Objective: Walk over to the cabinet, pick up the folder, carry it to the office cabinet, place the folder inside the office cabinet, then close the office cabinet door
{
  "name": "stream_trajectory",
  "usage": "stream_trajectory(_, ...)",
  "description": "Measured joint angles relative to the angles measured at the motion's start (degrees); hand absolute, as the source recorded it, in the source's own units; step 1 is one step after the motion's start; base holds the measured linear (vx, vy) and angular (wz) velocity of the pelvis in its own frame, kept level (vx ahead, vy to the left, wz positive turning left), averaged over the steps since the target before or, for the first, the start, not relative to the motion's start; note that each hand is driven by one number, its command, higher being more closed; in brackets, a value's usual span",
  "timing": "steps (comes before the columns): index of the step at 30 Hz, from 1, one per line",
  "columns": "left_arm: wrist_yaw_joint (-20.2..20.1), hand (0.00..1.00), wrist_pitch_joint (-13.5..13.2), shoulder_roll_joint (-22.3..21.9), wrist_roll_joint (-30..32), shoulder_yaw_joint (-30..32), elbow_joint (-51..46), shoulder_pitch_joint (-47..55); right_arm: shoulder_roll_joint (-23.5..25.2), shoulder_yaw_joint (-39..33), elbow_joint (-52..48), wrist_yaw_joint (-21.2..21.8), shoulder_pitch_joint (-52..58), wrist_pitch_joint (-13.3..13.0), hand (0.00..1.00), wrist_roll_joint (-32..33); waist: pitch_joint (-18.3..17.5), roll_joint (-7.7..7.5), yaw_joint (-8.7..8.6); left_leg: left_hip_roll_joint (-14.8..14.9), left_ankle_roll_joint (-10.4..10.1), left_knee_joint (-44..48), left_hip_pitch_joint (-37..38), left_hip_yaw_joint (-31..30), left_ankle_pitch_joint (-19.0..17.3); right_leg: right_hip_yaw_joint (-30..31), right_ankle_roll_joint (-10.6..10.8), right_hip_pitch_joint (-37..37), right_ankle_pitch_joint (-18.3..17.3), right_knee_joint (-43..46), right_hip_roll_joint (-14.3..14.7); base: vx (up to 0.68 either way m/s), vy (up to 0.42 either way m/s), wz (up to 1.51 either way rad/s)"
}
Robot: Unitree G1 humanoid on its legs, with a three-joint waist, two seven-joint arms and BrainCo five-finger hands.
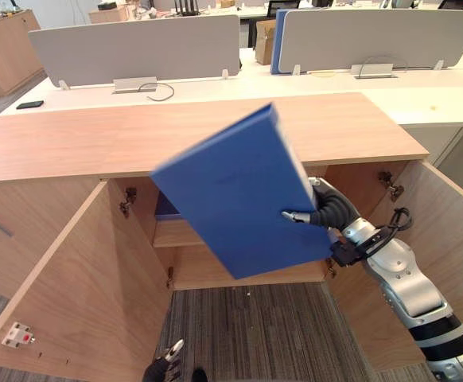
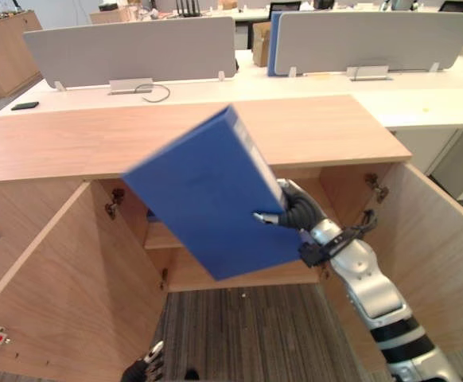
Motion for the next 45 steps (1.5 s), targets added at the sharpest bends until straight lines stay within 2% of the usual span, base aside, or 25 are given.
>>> stream_trajectory(2,1.2,0.00,0.3,0.1,7.3,1.9,3.0,0.8,0.1,0.4,3.2,-0.7,4.0,-1.1,1.00,-11.1,0.1,-0.16,-0.15,-0.3,0.0,0.0,-0.2,-0.8,0.0,-0.8,0.0,0.3,0.0,-0.3,-0.2,0.00,0.006,0.15)
stream_trajectory(3,1.5,0.00,0.4,0.1,8.5,2.2,3.1,1.1,0.0,0.7,4.5,-0.7,4.5,-1.4,1.00,-13.6,0.2,-0.18,-0.14,-0.3,0.0,0.0,-0.3,-1.0,0.0,-1.0,0.0,0.4,0.0,-0.4,-0.2,0.00,0.007,0.22)
stream_trajectory(5,2.0,0.00,0.4,-0.2,9.8,2.4,3.0,1.9,0.1,2.8,10.4,-2.0,5.5,-2.3,1.00,-23.6,0.5,-0.21,-0.11,-0.6,0.0,0.6,-0.9,-2.3,0.0,-2.4,0.2,0.7,-0.2,-0.3,-0.5,0.01,0.008,0.34)
stream_trajectory(6,2.0,0.00,0.4,-0.3,9.7,2.6,2.9,1.6,0.7,3.6,13.8,-2.0,5.6,-2.4,1.00,-27.0,2.0,-0.12,-0.07,-0.8,0.1,2.4,-1.5,-3.3,-0.7,-3.4,0.4,1.3,-0.6,0.2,-1.0,-0.01,0.008,0.41)
stream_trajectory(8,2.3,0.00,0.4,-0.6,8.5,2.7,2.2,1.4,2.2,4.9,18.6,-1.9,5.7,-2.4,1.00,-28.9,4.6,0.17,0.54,-0.9,0.2,9.0,-4.7,-4.3,-3.4,-4.6,0.6,1.4,-1.4,1.6,-1.3,-0.05,-0.003,0.33)
stream_trajectory(10,2.9,0.00,0.5,-0.9,6.9,2.9,1.4,1.7,4.3,4.9,22.3,-1.9,6.3,-2.3,1.00,-29.6,5.6,0.55,1.09,-0.7,0.1,12.5,-6.3,-5.0,-4.7,-5.6,0.6,1.7,-2.2,2.7,-1.6,-0.03,0.009,0.30)
stream_trajectory(13,3.3,0.00,0.6,-1.5,6.7,2.9,-0.2,2.0,5.8,4.9,26.3,-2.5,6.7,-2.1,1.00,-33.2,6.2,1.16,2.39,-1.0,0.1,12.4,-5.7,-5.5,-4.7,-6.2,0.8,1.5,-3.9,5.1,-2.4,-0.02,0.009,0.16)
stream_trajectory(17,3.3,0.00,0.6,-2.0,6.9,2.6,-0.6,2.4,8.3,2.6,31.3,-4.1,6.7,-1.1,1.00,-35.1,6.2,2.00,2.61,-1.8,0.2,10.6,-5.0,-5.5,-4.4,-6.1,1.3,1.0,-5.0,6.7,-3.3,-0.01,0.004,0.01)
stream_trajectory(20,3.9,0.00,0.6,-2.6,6.9,2.6,-2.1,2.3,13.0,-5.3,36.6,-5.7,6.0,2.2,1.00,-30.4,6.7,3.01,3.01,-2.1,-0.2,10.6,-5.9,-5.3,-4.6,-5.5,1.3,-0.5,-5.3,7.5,-3.8,0.00,0.031,-0.09)
stream_trajectory(21,4.1,0.00,0.6,-2.8,7.0,2.7,-2.3,2.0,15.3,-8.5,37.4,-7.1,5.4,4.0,1.00,-25.7,7.3,3.37,3.02,-2.0,0.1,10.6,-5.8,-4.9,-4.5,-5.0,1.3,-1.1,-5.0,7.6,-3.9,0.03,0.024,-0.16)
stream_trajectory(23,4.8,0.00,0.8,-3.2,7.0,3.8,-2.4,1.6,20.9,-13.7,37.1,-11.2,5.4,5.6,1.00,-17.0,7.7,3.44,2.99,-2.0,-0.1,10.6,-5.2,-4.4,-4.7,-4.0,1.2,-0.8,-5.0,7.3,-3.8,0.04,-0.001,-0.24)
stream_trajectory(31,6.9,0.00,1.7,-3.9,9.6,4.9,-2.8,1.1,31.2,-15.7,33.0,-17.7,7.3,5.8,1.00,0.0,7.6,3.43,3.01,-1.5,-0.2,7.5,-2.0,-2.0,-5.3,-0.7,1.2,-0.5,-4.5,5.4,-2.9,0.03,-0.014,-0.24)
stream_trajectory(36,7.7,0.00,2.0,-3.7,9.9,4.3,-2.8,0.6,32.9,-15.0,35.2,-17.9,8.2,5.8,1.00,9.8,7.3,3.30,3.47,-2.0,0.0,5.8,-1.8,-0.5,-5.5,0.8,1.7,-1.3,-3.9,4.0,-3.0,0.04,0.021,-0.17)
stream_trajectory(38,7.8,0.00,2.0,-3.6,9.9,4.0,-2.9,0.6,33.4,-14.7,36.7,-17.8,7.7,5.8,1.00,17.2,6.8,3.23,4.29,-2.8,0.9,5.6,-2.0,1.0,-6.6,2.5,2.5,-2.7,-4.2,4.4,-4.1,0.07,0.088,-0.32)
stream_trajectory(41,8.4,0.00,2.0,-3.8,9.6,4.0,-2.9,0.6,33.3,-14.7,36.7,-17.6,6.8,5.3,1.00,24.8,6.5,3.34,4.77,-4.5,2.1,6.0,-1.4,2.8,-8.3,4.4,5.4,-6.1,-6.9,11.8,-6.4,0.09,0.102,-0.33)
stream_trajectory(43,9.1,0.00,2.1,-4.0,9.4,3.9,-2.9,0.7,33.5,-14.7,36.7,-17.6,4.6,5.2,1.00,29.7,6.4,3.69,4.80,-4.8,3.0,6.4,-0.3,3.8,-9.2,3.9,5.4,-10.1,-7.0,20.2,-7.9,0.10,0.135,-0.38)
stream_trajectory(45,9.5,0.00,2.1,-4.1,9.4,3.5,-2.9,0.7,34.2,-14.7,36.2,-17.4,2.1,2.8,1.00,37.4,6.8,3.52,4.45,-4.5,4.0,7.1,2.5,4.6,-10.6,-3.8,4.0,-11.4,-7.4,27.2,-11.1,0.07,0.139,-0.23)
